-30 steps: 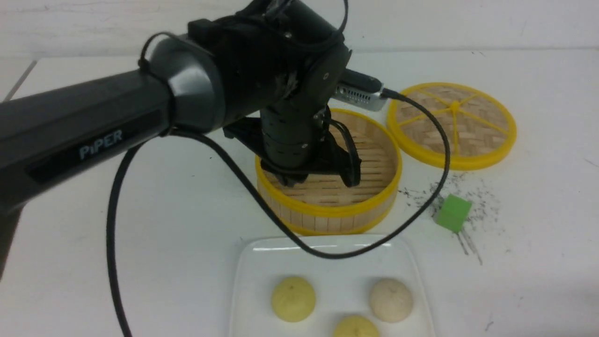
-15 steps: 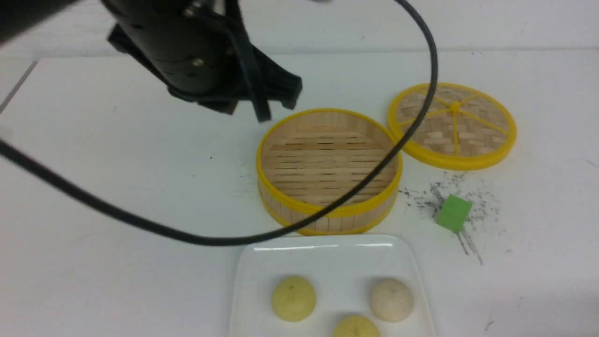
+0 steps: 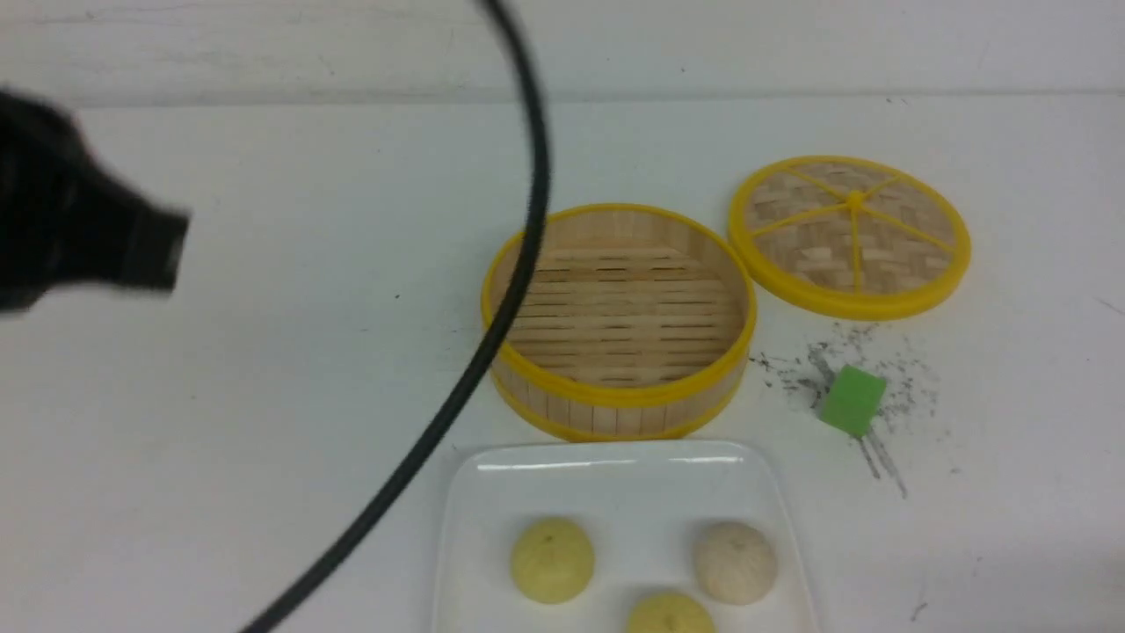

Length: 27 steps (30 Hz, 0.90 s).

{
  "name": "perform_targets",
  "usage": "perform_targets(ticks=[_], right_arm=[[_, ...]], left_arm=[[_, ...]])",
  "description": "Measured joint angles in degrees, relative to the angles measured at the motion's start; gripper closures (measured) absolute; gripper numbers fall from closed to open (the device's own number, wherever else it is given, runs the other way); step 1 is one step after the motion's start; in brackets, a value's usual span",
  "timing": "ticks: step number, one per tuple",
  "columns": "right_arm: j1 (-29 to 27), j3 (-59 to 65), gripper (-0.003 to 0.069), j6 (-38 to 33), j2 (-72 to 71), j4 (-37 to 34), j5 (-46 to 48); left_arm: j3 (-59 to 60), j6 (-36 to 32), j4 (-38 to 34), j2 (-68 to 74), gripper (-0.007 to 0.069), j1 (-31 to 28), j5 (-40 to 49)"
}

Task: Put the steamed buns into the plate on the white tablecloth.

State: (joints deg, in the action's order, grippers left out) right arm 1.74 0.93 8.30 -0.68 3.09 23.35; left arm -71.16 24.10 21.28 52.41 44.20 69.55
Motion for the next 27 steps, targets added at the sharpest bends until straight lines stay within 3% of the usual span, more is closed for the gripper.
perform_targets(ticks=[2,8,9,13,18,27], right_arm=[[0.00,0.00,0.0613,0.00,0.00,0.00,0.00],[-0.05,0.00,0.0602,0.00,0.00,0.00,0.00],[-0.05,0.00,0.0602,0.00,0.00,0.00,0.00],[-0.05,0.00,0.0595,0.12,0.00,0.00,0.00],[-0.05,0.00,0.0589,0.12,0.00,0.00,0.00],[-0.05,0.00,0.0578,0.17,0.00,0.00,-0.01]], left_arm=[[6.00,2.25,-1.05,-4.03,0.0612,0.00,-3.73],[33.39,16.07,-2.39,-19.60,0.0606,0.00,-34.37],[33.39,16.07,-2.29,-19.60,0.0606,0.00,-34.37],[42.35,22.45,0.23,-23.92,0.0605,0.00,-50.31],[44.26,23.22,1.62,-24.25,0.0605,0.00,-52.99],[44.93,23.38,6.35,-24.25,0.0596,0.00,-45.12]])
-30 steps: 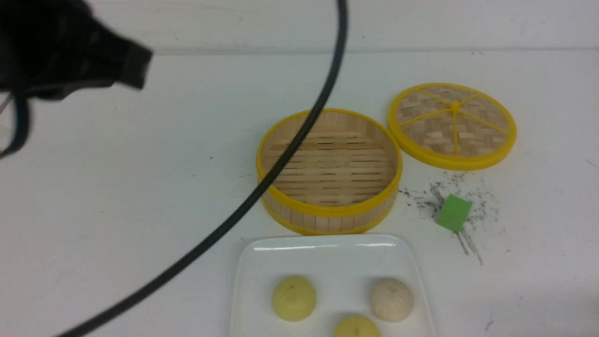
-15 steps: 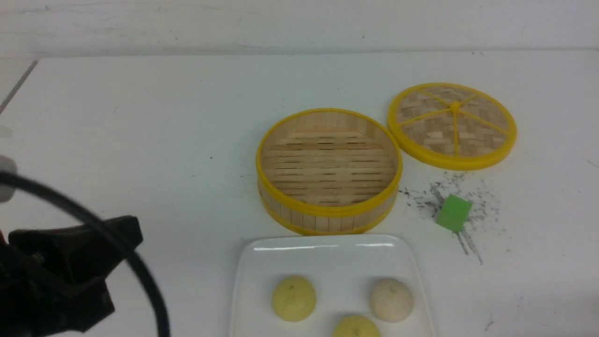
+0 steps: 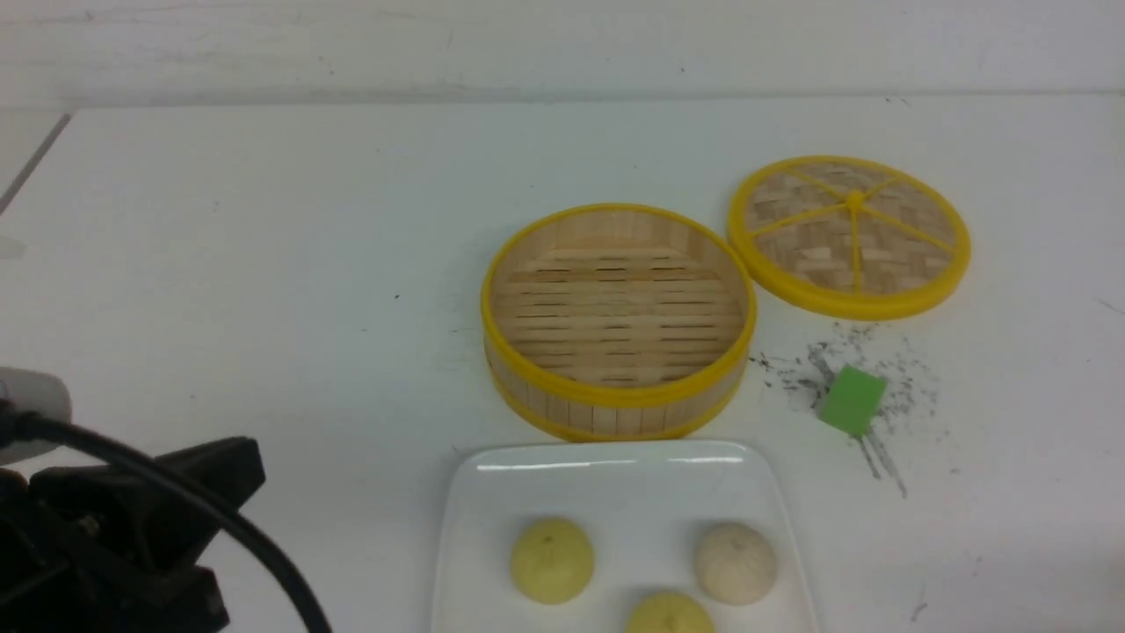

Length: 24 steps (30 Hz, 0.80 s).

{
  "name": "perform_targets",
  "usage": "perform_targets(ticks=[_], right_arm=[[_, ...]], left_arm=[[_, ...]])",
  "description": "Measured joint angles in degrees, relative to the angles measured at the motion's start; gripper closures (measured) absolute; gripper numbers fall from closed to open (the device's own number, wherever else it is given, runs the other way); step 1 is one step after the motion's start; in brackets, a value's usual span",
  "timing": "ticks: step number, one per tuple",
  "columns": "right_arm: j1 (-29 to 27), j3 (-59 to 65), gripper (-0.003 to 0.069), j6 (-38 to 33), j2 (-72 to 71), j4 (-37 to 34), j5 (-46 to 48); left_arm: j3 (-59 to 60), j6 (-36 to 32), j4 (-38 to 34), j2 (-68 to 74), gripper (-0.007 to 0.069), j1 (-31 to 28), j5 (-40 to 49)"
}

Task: Put the steamed buns into the plate on the white tablecloth.

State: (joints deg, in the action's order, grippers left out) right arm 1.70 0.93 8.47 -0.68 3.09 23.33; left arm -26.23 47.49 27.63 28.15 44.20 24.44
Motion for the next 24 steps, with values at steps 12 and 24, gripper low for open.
perform_targets(ticks=[12,24], right_arm=[[0.00,0.00,0.0573,0.00,0.00,0.00,0.00],[0.00,0.00,0.0562,0.00,0.00,0.00,0.00]], left_arm=[[0.34,-2.12,-4.17,-0.08,0.0588,0.00,5.00],[12.94,-29.70,-19.02,-8.41,0.0571,-22.84,-5.71]])
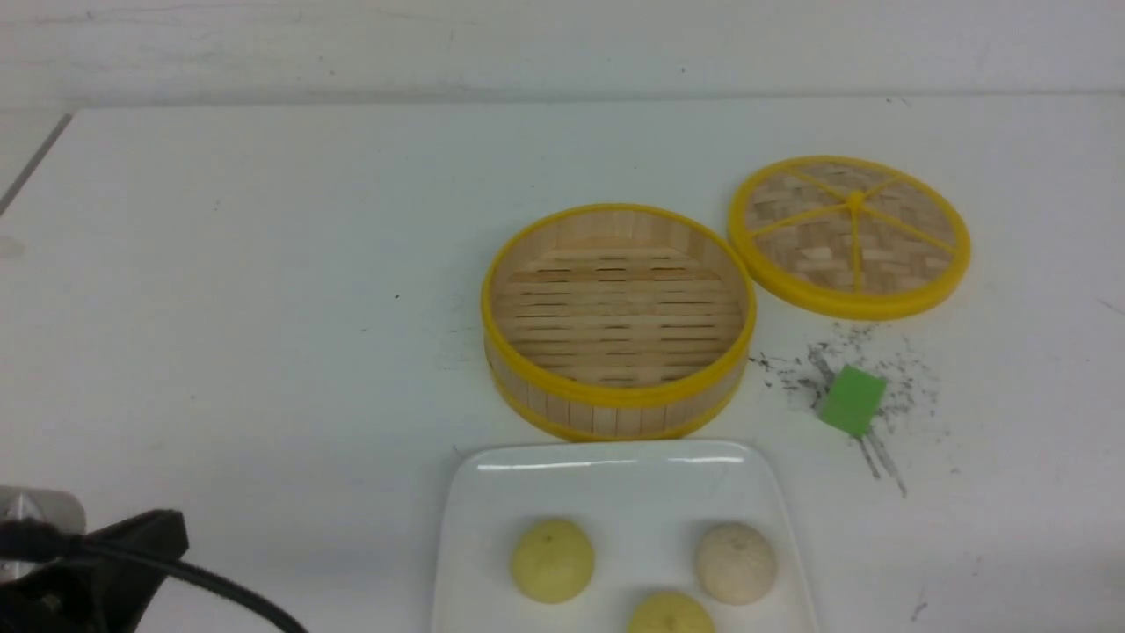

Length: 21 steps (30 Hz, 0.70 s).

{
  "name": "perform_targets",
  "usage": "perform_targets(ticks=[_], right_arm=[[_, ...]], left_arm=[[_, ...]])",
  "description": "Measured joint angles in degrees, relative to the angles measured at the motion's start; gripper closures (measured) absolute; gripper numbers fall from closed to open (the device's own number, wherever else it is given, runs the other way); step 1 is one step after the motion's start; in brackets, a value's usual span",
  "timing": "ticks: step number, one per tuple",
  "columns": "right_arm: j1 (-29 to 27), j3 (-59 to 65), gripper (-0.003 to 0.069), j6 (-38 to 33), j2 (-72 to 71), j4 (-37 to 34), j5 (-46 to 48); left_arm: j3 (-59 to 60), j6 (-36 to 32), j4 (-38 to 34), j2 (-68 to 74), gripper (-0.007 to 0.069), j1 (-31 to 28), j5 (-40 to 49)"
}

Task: Put the steamed buns into the plate on the white tablecloth.

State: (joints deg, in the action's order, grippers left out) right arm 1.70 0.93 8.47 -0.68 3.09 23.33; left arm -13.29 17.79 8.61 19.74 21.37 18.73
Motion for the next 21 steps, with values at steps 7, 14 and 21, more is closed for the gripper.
perform_targets(ticks=[7,14,21], right_arm=[[0.00,0.00,0.0557,0.00,0.00,0.00,0.00],[0.00,0.00,0.0552,0.00,0.00,0.00,0.00],[0.00,0.04,0.0544,0.00,0.00,0.00,0.00]], left_arm=[[10.45,-4.85,-1.21,-12.30,0.0570,-11.18,-2.90],[14.85,-5.25,0.01,-20.19,0.0567,-19.47,-2.46],[14.79,-5.25,1.00,-20.39,0.0559,-20.35,2.61]])
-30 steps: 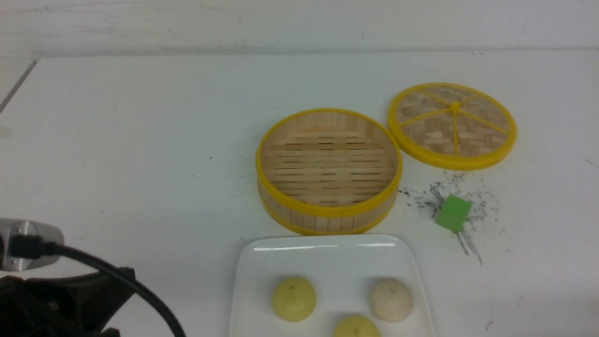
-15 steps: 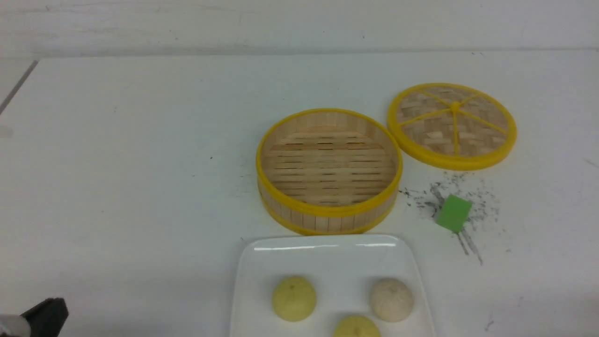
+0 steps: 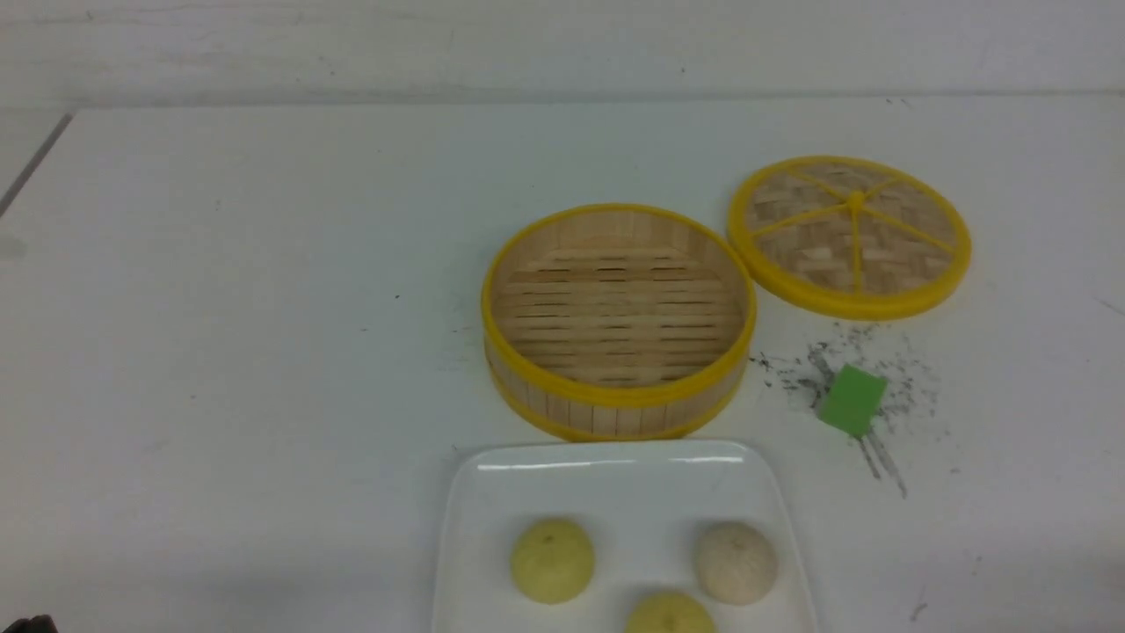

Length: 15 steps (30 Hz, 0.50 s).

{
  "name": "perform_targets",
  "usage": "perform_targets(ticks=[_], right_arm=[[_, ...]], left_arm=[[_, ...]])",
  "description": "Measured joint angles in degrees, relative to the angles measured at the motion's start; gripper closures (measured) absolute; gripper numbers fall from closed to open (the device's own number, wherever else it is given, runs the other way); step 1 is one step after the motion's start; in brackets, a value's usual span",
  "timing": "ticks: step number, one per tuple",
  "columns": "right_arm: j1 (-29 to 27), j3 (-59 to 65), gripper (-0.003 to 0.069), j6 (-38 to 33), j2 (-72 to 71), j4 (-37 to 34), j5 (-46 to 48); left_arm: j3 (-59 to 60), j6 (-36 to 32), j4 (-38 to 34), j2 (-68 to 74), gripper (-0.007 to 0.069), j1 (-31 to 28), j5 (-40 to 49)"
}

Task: Put the steamed buns into the plate on the white tablecloth.

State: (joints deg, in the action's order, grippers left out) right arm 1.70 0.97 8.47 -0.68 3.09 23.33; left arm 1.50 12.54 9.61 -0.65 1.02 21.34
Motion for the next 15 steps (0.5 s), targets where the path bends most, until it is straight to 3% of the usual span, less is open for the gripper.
perform_targets(ticks=[7,15], right_arm=[[0.00,0.00,0.0535,0.00,0.00,0.00,0.00],[0.00,0.00,0.0526,0.00,0.00,0.00,0.00]], left_arm=[[-0.06,0.05,0.00,0.00,0.0551,-4.27,0.29],[-0.06,0.05,0.31,0.00,0.0543,-1.64,0.35]])
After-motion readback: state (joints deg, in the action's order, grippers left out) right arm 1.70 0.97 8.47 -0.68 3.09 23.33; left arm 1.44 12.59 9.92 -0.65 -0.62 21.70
